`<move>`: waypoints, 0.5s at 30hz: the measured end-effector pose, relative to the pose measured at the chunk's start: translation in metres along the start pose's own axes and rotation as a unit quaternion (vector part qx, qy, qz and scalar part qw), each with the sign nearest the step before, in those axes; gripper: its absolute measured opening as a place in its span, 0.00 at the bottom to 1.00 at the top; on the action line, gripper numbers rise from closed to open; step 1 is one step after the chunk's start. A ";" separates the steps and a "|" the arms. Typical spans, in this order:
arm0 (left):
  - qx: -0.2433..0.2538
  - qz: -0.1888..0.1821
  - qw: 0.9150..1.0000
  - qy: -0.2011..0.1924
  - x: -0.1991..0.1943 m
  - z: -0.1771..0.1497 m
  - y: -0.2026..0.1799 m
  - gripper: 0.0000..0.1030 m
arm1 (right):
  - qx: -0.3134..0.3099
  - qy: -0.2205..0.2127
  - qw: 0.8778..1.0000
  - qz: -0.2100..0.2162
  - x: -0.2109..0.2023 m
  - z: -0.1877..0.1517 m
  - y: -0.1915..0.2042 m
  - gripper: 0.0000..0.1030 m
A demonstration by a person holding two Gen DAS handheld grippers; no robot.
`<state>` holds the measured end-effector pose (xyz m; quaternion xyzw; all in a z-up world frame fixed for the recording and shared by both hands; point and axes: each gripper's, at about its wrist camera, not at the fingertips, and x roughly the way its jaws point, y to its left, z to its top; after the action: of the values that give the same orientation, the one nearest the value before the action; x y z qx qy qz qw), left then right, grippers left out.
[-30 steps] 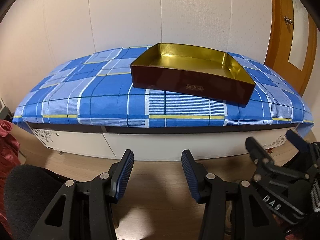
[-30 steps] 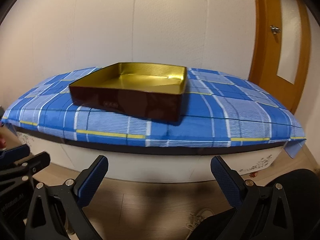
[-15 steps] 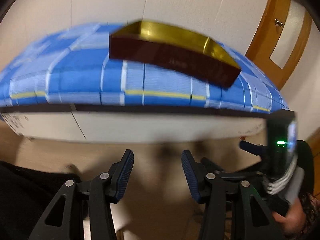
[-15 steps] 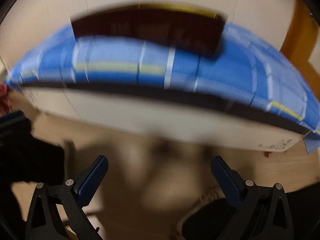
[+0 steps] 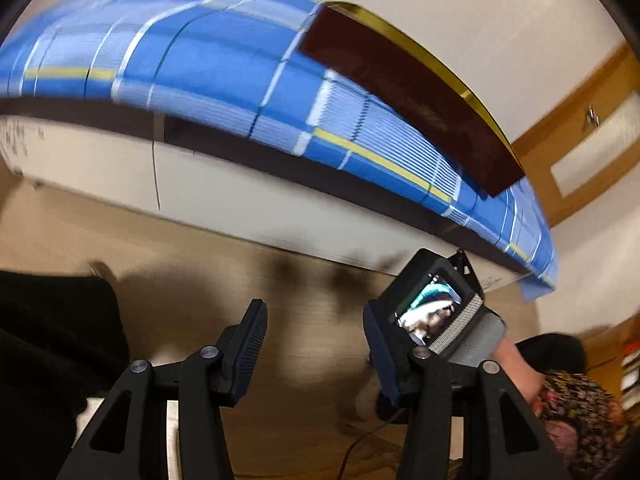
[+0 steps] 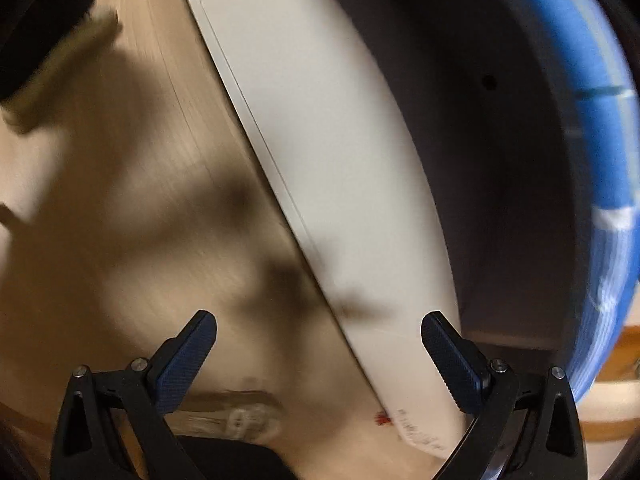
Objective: Organize soft objects
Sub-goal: 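Lower the right tool to the white drawer front under the bed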
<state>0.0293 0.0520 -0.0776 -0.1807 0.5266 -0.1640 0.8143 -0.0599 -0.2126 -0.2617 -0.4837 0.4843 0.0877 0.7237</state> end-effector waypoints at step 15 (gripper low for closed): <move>-0.006 -0.001 1.000 0.027 0.014 -0.001 0.006 0.64 | -0.014 -0.010 1.000 -0.026 0.048 0.016 -0.035 1.00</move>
<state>0.0344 0.0505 -0.0917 -0.1814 0.5490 -0.1663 0.7987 -0.0051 -0.2345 -0.2770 -0.5050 0.4632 0.0808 0.7238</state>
